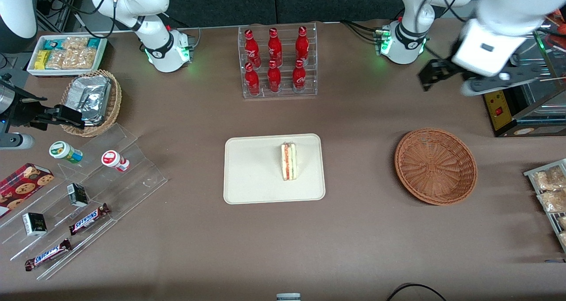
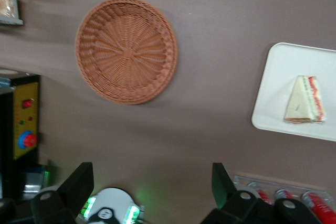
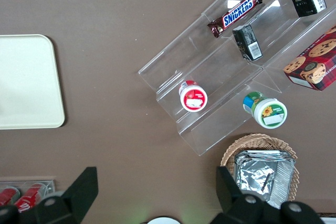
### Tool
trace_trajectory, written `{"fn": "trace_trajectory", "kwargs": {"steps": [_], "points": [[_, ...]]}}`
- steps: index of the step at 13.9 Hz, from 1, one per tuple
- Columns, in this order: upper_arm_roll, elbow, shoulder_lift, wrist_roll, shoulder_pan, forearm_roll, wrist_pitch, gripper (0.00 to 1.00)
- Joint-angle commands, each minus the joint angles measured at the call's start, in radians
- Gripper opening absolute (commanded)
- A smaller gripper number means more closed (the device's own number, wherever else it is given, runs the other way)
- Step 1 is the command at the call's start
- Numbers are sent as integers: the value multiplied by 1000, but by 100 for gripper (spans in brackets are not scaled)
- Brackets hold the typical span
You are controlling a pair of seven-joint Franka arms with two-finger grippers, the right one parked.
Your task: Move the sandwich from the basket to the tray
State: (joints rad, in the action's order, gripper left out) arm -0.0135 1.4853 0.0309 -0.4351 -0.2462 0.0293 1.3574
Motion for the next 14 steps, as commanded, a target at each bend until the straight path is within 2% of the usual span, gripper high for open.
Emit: {"fn": "trace_trajectory", "kwargs": {"steps": [1,4,7,14], "points": [[-5,26,36,161,115,-41,-18,99],[-3,30,44,301,217,-43,-32,99],[-3,29,44,364,272,-42,-23,99],[-14,-14,0,374,274,-40,3,99]]}}
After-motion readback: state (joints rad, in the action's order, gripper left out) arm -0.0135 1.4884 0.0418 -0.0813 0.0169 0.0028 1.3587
